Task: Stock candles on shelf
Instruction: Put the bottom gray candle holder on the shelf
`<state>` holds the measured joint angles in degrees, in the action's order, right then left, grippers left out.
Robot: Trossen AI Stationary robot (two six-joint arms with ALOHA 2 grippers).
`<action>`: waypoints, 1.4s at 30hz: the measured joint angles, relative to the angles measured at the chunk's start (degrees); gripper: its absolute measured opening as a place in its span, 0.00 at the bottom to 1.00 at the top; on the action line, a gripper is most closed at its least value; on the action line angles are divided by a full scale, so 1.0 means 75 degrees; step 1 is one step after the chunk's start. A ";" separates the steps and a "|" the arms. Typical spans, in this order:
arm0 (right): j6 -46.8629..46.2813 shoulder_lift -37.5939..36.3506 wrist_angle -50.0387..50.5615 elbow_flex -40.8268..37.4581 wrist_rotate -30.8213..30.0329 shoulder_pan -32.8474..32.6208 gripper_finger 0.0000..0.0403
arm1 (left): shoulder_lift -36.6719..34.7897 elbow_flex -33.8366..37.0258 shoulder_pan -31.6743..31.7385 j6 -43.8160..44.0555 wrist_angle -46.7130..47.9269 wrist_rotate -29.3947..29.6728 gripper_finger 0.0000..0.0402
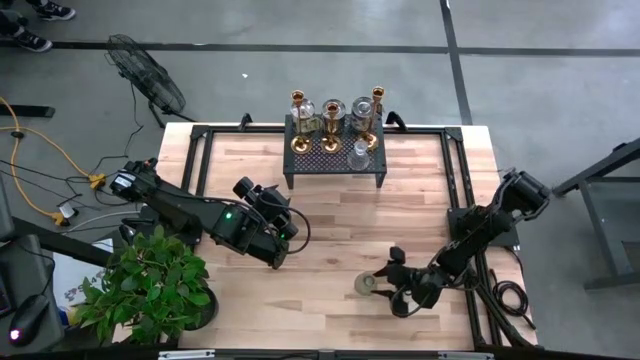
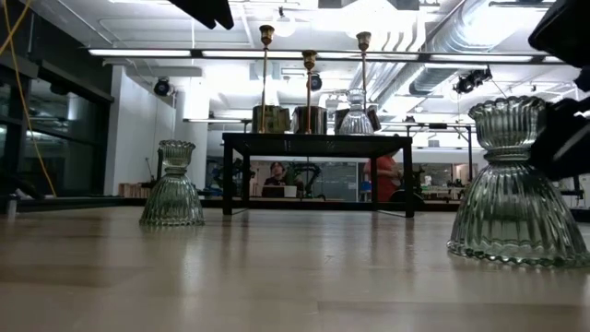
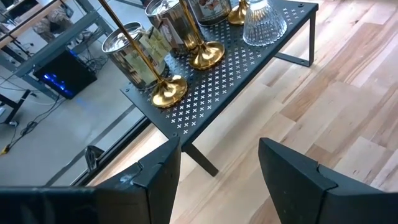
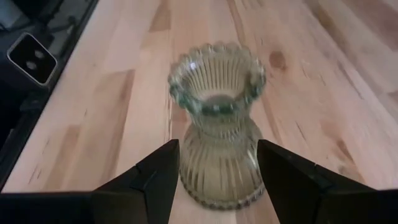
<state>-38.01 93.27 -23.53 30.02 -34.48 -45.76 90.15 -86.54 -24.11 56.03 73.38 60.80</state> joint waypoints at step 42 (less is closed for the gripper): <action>0.0853 0.0000 -0.0781 0.0003 0.0653 0.0667 0.52 | 0.0000 0.0000 0.0002 0.0003 -0.0052 -0.0026 0.52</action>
<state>-31.62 93.27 -29.39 30.04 -29.58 -40.75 90.15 -86.54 -24.10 56.05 72.99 60.60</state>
